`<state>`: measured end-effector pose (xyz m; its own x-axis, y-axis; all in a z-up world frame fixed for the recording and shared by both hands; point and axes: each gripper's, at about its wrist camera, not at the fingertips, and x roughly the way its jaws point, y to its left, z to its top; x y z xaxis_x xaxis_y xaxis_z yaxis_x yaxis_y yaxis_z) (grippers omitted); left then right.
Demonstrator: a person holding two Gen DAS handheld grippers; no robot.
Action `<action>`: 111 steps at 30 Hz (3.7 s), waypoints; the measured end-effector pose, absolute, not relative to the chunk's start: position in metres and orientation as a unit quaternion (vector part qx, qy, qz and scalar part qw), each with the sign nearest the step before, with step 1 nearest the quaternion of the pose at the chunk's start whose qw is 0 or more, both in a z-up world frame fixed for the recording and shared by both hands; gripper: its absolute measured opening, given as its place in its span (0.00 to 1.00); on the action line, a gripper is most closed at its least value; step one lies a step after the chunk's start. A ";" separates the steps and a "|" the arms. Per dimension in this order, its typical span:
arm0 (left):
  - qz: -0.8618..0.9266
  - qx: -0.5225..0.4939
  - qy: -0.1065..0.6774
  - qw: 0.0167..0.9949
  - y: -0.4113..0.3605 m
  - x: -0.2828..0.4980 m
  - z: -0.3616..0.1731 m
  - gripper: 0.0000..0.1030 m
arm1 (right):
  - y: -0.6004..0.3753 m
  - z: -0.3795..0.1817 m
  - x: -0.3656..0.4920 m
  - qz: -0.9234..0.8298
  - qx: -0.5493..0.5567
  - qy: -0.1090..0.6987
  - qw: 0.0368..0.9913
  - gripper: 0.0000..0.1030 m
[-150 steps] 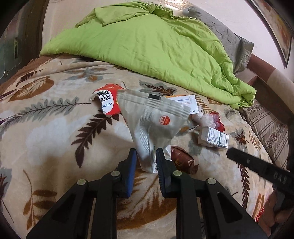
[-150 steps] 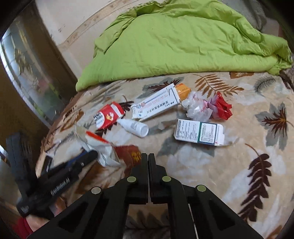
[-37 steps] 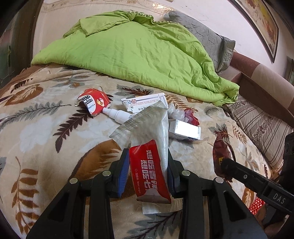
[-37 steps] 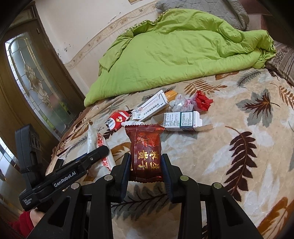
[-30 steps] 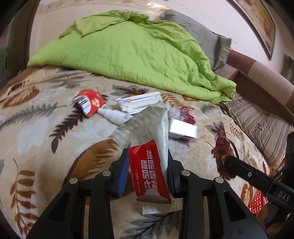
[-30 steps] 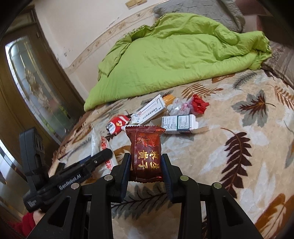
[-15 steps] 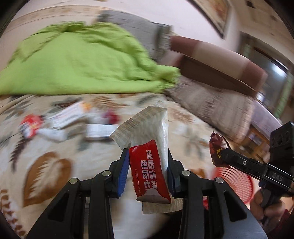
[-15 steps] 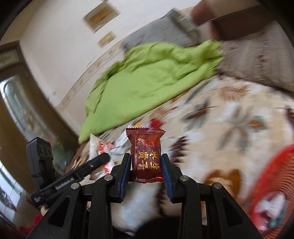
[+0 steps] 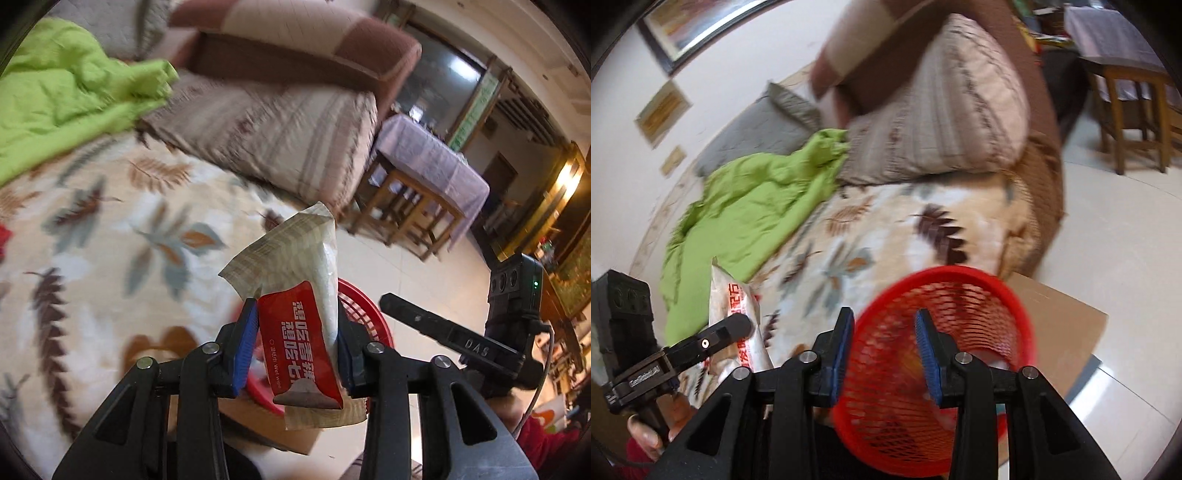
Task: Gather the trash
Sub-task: 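Carry both wrappers to the red basket and open both grippers over it, then grasp the red-white snack box with the left gripper, then grasp the blue-white medicine box with the right gripper while the left holds the snack box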
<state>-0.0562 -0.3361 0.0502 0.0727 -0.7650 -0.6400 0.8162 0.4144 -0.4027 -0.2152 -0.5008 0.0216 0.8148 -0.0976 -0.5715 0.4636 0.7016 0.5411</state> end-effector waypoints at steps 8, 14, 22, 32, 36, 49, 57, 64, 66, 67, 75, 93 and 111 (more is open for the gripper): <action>-0.520 0.015 0.433 0.736 -0.332 -0.049 0.042 0.57 | -0.502 0.027 -0.211 -0.163 0.350 0.248 0.889 0.50; -0.469 -0.010 0.422 0.775 -0.273 -0.021 0.048 0.64 | -0.465 0.034 -0.174 -0.092 0.334 0.252 0.904 0.51; -0.371 -0.043 0.421 0.827 -0.166 0.021 0.050 0.66 | -0.391 0.044 -0.112 0.018 0.275 0.289 0.917 0.51; -0.214 -0.093 0.423 0.876 -0.016 0.081 0.039 0.66 | -0.283 0.054 -0.014 0.138 0.215 0.317 0.913 0.51; -0.139 -0.136 0.431 0.881 0.044 0.114 0.027 0.67 | -0.247 0.046 0.023 0.162 0.207 0.324 0.909 0.51; -0.034 -0.331 0.439 0.835 0.137 0.223 -0.045 0.64 | -0.223 0.017 0.042 0.200 0.207 0.323 0.901 0.51; -0.040 -0.347 0.426 0.834 0.135 0.267 -0.065 0.15 | -0.220 0.013 0.049 0.209 0.213 0.328 0.896 0.51; -0.063 -0.306 0.404 0.860 0.120 0.243 -0.043 0.08 | -0.223 0.009 0.068 0.211 0.229 0.346 0.885 0.51; -0.074 -0.281 0.394 0.872 0.113 0.227 -0.028 0.08 | -0.225 0.008 0.083 0.206 0.229 0.355 0.882 0.51; -0.079 -0.275 0.387 0.876 0.111 0.218 -0.022 0.08 | -0.226 0.009 0.099 0.206 0.230 0.360 0.880 0.51; -0.126 -0.241 0.378 0.885 0.082 0.129 0.007 0.08 | -0.244 0.001 0.206 0.167 0.240 0.375 0.880 0.51; -0.109 -0.193 0.339 0.914 0.084 0.111 0.009 0.08 | -0.206 -0.010 0.180 0.214 0.225 0.378 0.872 0.56; -0.111 -0.174 0.339 0.918 0.076 0.115 0.005 0.08 | -0.179 -0.006 0.158 0.243 0.169 0.414 0.861 0.64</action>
<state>0.1153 0.0761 0.0054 0.7453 -0.3219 -0.5839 0.0856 0.9147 -0.3950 0.1576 -0.1793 -0.0062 0.5392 0.5591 -0.6298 -0.2791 0.8242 0.4928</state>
